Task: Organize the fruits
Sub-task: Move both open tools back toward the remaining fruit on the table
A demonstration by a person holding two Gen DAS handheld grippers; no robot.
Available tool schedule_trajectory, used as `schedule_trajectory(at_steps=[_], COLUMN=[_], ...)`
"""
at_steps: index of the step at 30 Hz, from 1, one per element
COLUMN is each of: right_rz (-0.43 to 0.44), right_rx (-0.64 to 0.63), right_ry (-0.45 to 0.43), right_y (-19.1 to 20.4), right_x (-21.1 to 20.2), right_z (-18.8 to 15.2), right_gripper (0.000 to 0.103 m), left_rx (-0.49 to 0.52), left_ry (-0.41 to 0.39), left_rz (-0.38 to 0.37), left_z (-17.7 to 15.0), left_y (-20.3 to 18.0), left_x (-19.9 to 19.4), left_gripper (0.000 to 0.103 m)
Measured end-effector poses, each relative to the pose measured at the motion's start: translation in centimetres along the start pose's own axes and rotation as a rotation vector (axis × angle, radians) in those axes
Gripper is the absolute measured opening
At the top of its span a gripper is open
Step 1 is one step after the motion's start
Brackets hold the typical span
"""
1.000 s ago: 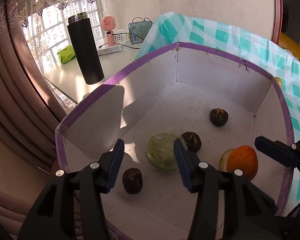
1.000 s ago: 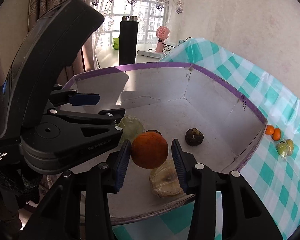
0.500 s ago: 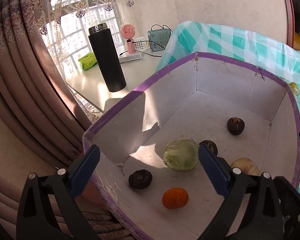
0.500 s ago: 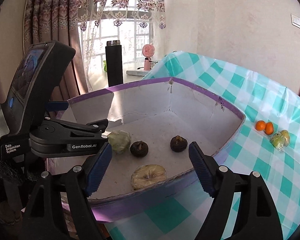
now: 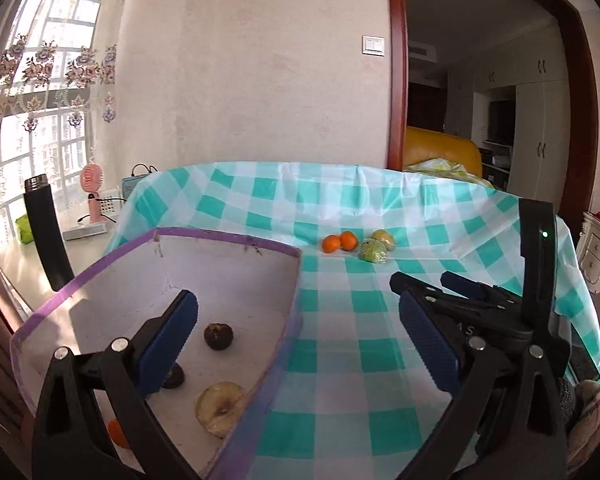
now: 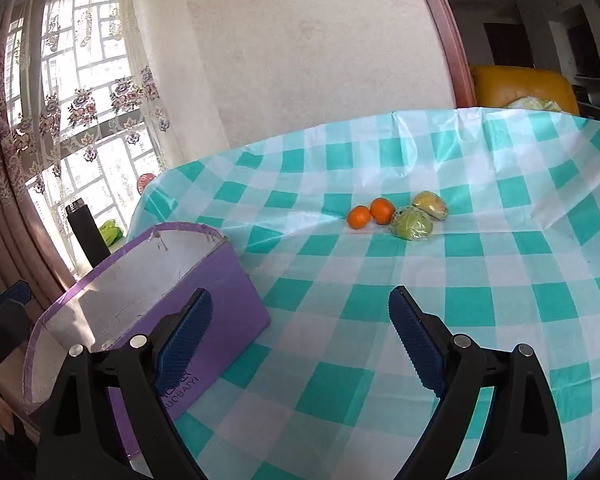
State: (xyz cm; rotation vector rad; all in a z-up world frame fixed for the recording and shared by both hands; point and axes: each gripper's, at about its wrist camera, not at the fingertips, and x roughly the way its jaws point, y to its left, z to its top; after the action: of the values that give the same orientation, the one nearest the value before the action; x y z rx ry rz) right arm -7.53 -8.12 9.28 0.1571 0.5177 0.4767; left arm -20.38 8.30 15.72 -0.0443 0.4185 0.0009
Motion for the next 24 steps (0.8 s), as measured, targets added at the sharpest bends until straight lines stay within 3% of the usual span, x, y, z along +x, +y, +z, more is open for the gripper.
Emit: schedule_trajectory(at_steps=[2,4,7,11,17,24], right_rz=[-0.045,-0.093,-0.160,-0.252,-0.311,-0.289], right_rx=[0.047,0.079,0.137,0.218,0.325,0.325], right_ry=[-0.006,-0.012,-0.017,-0.017,0.022,0.111], right_y=[-2.6,-4.8,-8.4,-12.9,-16.2,-16.1], right_x=[-0.3,-0.7,-1.4,-1.7,-1.4,2.0], right_z=[0.1,0.0,-0.3,-1.3,-2.4,-0.5], right_gripper=[0.087,0.087,0.087,0.087,0.087,0.087], left_rx=[0.053,0.094,0.076,0.005,-0.033,-0.227], left_ry=[0.046,0.056,0.101,0.219,0.279,0.311], left_rz=[-0.085,-0.116,-0.155,-0.154,-0.103,-0.101], left_z=[-0.6,-0.9,-1.1,-1.7,-2.3,-2.7], left_y=[-3.4,-5.8,-7.6,-8.5,-9.3,-5.9], left_x=[1.8,3.3,6.7,13.4,21.8,26.1], left_gripper=[0.101,0.101,0.101,0.101,0.101,0.101])
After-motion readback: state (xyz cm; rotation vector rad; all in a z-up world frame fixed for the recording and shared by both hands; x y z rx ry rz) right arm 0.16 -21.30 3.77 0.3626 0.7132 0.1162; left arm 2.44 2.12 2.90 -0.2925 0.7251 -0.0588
